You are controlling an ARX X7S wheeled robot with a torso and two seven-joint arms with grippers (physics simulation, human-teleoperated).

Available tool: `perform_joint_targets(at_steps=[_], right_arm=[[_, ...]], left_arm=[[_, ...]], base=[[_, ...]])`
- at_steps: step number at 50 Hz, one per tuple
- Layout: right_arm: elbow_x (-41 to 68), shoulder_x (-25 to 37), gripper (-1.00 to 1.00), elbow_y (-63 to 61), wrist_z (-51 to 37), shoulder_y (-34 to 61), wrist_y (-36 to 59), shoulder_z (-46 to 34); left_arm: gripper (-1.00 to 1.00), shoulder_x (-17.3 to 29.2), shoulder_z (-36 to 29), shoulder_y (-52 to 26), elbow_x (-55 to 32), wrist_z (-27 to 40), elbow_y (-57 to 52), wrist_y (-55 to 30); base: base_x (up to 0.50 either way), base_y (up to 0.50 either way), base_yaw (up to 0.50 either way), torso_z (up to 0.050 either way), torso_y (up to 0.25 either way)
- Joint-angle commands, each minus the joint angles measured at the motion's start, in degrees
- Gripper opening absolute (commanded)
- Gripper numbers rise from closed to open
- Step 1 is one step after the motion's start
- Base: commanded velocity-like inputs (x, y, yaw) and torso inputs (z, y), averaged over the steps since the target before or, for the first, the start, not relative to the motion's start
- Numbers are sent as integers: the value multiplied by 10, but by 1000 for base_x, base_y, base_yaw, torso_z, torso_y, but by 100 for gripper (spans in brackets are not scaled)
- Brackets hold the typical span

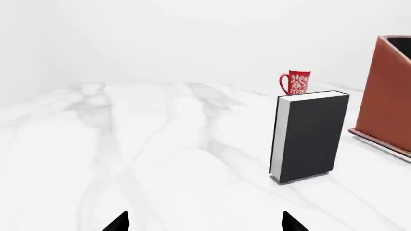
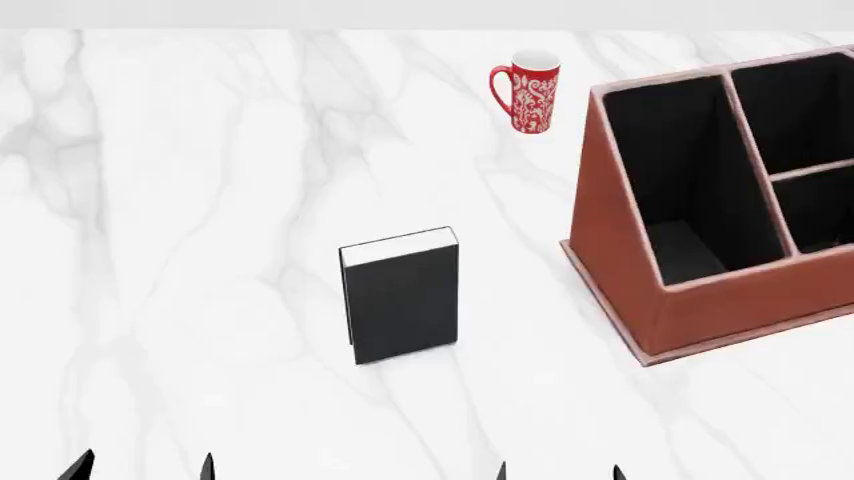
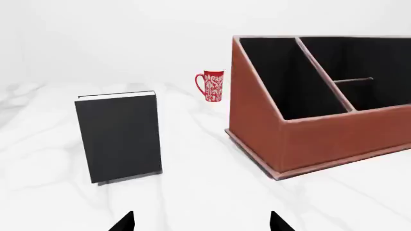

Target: Pick up the book and place it in the left compartment of the caddy.

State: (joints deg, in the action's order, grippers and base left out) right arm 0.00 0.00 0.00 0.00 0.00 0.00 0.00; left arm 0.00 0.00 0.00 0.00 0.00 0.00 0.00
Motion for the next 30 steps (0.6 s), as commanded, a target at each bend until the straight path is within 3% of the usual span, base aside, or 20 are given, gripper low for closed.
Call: perform_joint_targets(at_steps=[1,11,18,30], right_arm=[[7,7,100,-1,-8,0,1,-8],[43,26,100,-65,-28,-6,49,-22],[34,44,100,-226,-51,-24,154,-37],[46,60,100,-397,-70,-33,298,-43]], left_arm=[[100,11,-13,0,-11,13,2,2],[100,35,-26,18,-42,24,-120,-100],[100,60,-7,21,-75,31,-270,-233],[100,91,21,24,-105,43,-397,-331]], base=[[0,0,0,0,0],[0,0,0,0,0],[0,0,0,0,0],[0,0,0,0,0]])
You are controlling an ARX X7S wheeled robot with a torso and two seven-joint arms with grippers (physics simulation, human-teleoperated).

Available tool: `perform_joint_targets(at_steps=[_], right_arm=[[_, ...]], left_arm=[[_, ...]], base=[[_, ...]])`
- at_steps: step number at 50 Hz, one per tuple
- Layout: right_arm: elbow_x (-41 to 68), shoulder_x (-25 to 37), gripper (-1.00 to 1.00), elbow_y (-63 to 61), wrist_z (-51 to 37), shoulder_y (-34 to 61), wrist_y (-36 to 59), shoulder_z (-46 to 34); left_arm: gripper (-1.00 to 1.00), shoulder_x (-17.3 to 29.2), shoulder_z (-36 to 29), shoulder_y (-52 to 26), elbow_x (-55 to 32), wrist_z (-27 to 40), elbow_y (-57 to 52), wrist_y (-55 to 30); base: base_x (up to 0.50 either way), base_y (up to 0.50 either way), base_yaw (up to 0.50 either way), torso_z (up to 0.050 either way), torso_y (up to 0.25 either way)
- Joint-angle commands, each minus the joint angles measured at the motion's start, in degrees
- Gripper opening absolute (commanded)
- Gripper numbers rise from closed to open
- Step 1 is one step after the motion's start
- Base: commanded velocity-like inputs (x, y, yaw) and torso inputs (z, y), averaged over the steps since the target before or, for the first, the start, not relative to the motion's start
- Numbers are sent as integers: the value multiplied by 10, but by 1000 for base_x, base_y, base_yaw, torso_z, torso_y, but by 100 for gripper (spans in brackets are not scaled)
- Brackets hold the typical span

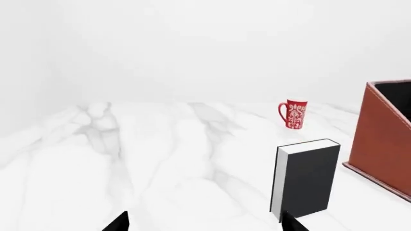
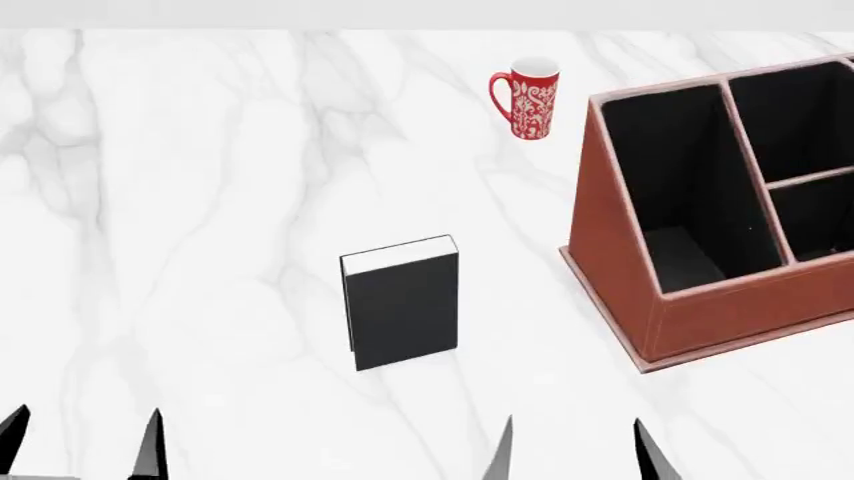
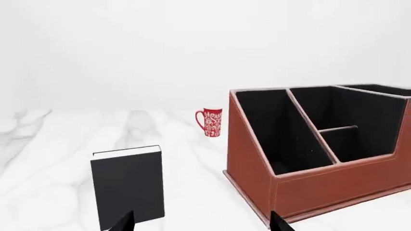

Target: Pick up the book and place it in the left compartment of the caddy.

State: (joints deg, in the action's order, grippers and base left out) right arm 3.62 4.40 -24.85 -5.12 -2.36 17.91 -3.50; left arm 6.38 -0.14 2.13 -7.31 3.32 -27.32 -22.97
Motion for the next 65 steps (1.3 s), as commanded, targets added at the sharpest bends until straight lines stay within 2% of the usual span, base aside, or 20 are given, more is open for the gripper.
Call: perform_joint_targets(at_steps=[1,6,20,24,50,52,54,65], right_arm=[[10,17,100,-148,-20,-9,119,-9],[18,19,100,-210,-35,-5,190,-1],[37,30,100,-314,-53,1,279,5],[34,48,100,-321,-41,-17,245,-9],[47,73,100,-344,-58,-19,250,-20],[65,64,100,-345,-61,-11,278,-8],[52,73,100,-341,-64,-16,250,-20],[62,88,100,-337,-74,-15,251,-34]], left_arm=[[100,28,22,2,-32,10,-124,-101],[100,44,64,-21,-72,10,-180,-173],[100,56,113,-17,-122,16,-266,-238],[100,57,115,-14,-126,16,-271,-235],[100,66,112,-11,-136,25,-269,-224],[100,67,111,-10,-135,26,-268,-221],[100,67,111,-10,-135,26,-267,-219],[100,71,114,-12,-143,31,-269,-220]], base=[[0,0,0,0,0],[0,0,0,0,0],[0,0,0,0,0],[133,0,0,0,0],[494,0,0,0,0],[496,0,0,0,0],[0,0,0,0,8],[0,-294,0,0,0]])
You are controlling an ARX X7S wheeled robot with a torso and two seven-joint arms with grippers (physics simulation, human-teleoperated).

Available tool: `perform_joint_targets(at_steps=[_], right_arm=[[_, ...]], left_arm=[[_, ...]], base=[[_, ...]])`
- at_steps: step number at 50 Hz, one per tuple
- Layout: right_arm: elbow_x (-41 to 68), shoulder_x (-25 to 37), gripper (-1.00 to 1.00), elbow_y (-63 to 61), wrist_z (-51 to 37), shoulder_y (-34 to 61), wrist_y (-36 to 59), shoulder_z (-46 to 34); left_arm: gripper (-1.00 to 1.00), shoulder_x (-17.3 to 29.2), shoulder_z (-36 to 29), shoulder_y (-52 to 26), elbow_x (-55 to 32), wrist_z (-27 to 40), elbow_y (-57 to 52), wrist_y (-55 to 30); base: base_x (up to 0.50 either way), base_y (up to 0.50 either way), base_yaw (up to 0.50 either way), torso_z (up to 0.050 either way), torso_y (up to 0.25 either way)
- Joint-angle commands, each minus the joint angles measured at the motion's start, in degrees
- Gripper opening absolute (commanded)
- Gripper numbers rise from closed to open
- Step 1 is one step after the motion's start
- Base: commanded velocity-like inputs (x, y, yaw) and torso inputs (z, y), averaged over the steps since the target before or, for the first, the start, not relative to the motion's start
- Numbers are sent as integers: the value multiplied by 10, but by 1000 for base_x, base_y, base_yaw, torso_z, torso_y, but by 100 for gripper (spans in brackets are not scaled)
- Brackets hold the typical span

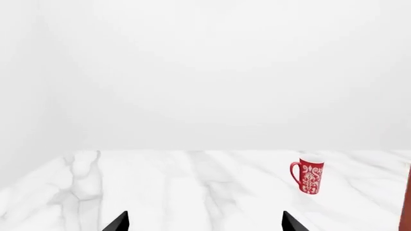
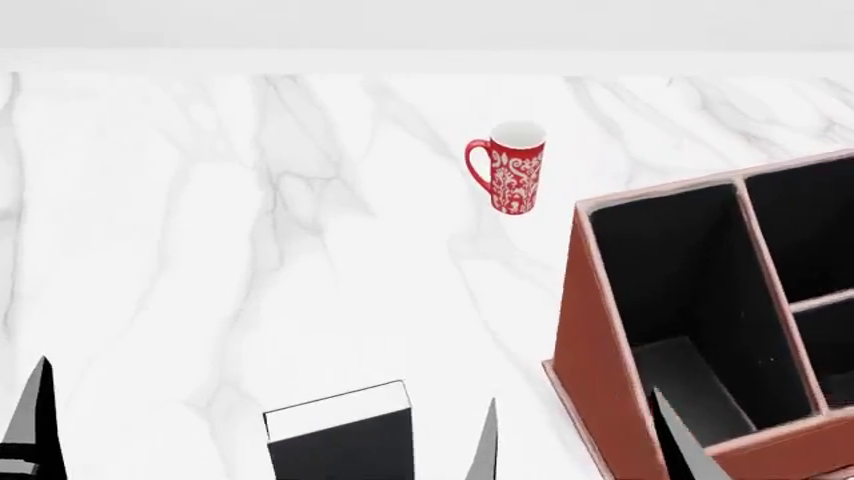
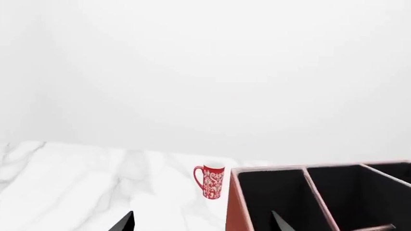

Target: Pick up the book and place it in the left compartment of the caddy.

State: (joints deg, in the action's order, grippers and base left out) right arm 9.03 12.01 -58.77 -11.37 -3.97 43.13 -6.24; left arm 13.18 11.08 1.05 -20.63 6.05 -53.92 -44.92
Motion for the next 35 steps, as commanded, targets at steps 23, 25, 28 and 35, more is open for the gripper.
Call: perform_joint_targets(at_steps=[23,25,28,35], right_arm=[[47,30,100,-3,-36,-2,-31,3],[44,33,100,-2,-40,0,-31,-2],[45,36,100,-2,-44,1,-30,-3],[67,23,100,-2,-65,19,13,13]], left_arm=[[100,12,-1,4,-21,14,-3,10],[100,13,-1,4,-23,15,-3,11],[100,15,-2,5,-25,17,-3,12],[100,20,8,2,-42,24,-10,6]], base=[[79,-239,0,0,0],[500,0,0,0,0],[500,0,0,0,0],[357,0,0,0,3]])
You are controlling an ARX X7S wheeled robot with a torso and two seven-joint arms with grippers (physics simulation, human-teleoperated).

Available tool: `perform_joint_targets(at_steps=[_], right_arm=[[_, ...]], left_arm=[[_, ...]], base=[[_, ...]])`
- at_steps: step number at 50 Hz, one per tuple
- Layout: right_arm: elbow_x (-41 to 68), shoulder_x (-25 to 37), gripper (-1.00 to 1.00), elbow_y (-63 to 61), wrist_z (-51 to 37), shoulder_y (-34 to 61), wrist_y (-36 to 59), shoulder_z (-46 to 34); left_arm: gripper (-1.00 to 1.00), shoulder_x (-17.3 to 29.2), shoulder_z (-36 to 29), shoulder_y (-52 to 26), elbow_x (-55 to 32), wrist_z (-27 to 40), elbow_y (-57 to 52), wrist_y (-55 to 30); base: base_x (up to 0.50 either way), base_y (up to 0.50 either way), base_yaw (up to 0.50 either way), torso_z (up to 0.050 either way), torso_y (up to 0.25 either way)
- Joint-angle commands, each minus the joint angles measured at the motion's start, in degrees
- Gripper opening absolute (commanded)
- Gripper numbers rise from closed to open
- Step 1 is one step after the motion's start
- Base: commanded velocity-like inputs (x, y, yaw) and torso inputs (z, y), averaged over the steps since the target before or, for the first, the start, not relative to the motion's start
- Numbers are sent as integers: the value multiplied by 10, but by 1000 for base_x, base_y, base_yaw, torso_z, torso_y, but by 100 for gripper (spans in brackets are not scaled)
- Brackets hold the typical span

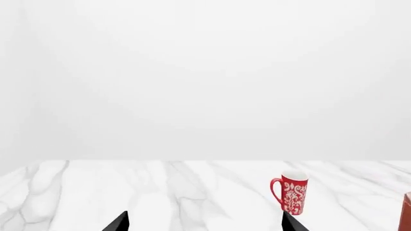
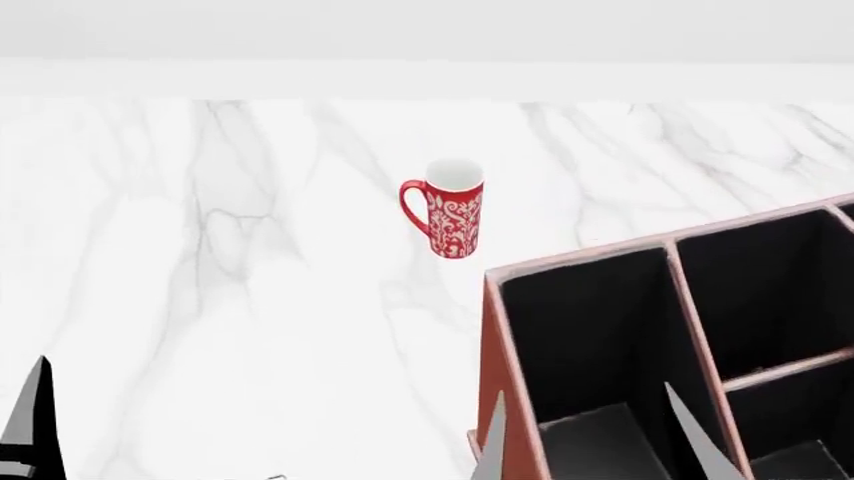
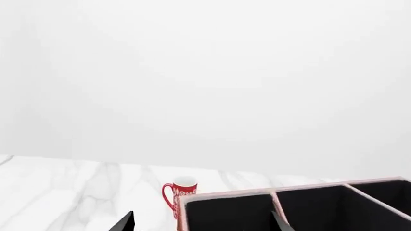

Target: Pick up the book and place it in the left compartment of the caddy.

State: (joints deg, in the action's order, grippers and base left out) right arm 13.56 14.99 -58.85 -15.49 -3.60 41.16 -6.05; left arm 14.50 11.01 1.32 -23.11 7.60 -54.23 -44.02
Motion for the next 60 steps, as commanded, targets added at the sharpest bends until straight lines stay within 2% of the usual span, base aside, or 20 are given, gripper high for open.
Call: perform_joint_targets(at_steps=[1,11,14,20,24,28,31,34,39,43,50,60], right_arm=[[24,-7,100,-2,-25,16,33,12],[39,0,100,0,-31,15,28,13],[41,6,100,3,-15,-1,-21,13],[60,-1,100,2,-44,25,44,24],[121,3,100,-11,-69,52,99,47],[267,31,100,-10,-103,71,91,93],[352,84,100,-10,-159,125,120,85],[465,120,100,-8,-237,221,198,95],[586,143,100,20,-304,317,246,104],[641,154,100,50,-320,375,268,91],[732,150,100,107,-288,461,285,51],[728,135,100,160,-250,544,319,-10]], left_arm=[[100,7,8,0,-18,9,-6,-1],[100,15,2,3,-24,18,-4,7],[100,17,2,4,-26,21,-3,9],[100,23,1,4,-32,27,-4,10],[100,28,10,-3,-43,32,-3,4],[100,34,22,-10,-53,38,-1,-1],[100,39,36,-15,-65,40,-7,-10],[100,43,50,-22,-78,42,-11,-18],[100,48,63,-29,-93,45,-11,-26],[100,54,70,-31,-99,45,-12,-28],[100,68,95,-45,-121,45,-11,-37],[100,94,120,-66,-126,34,15,-30]], base=[[0,0,0,0,0],[0,0,0,0,0],[163,0,0,0,0],[167,0,0,0,0],[0,0,0,0,0],[0,0,0,0,0],[0,0,0,0,0],[0,0,0,0,0],[0,0,0,0,0],[0,0,0,0,0],[0,0,0,0,0],[0,0,0,0,0]])
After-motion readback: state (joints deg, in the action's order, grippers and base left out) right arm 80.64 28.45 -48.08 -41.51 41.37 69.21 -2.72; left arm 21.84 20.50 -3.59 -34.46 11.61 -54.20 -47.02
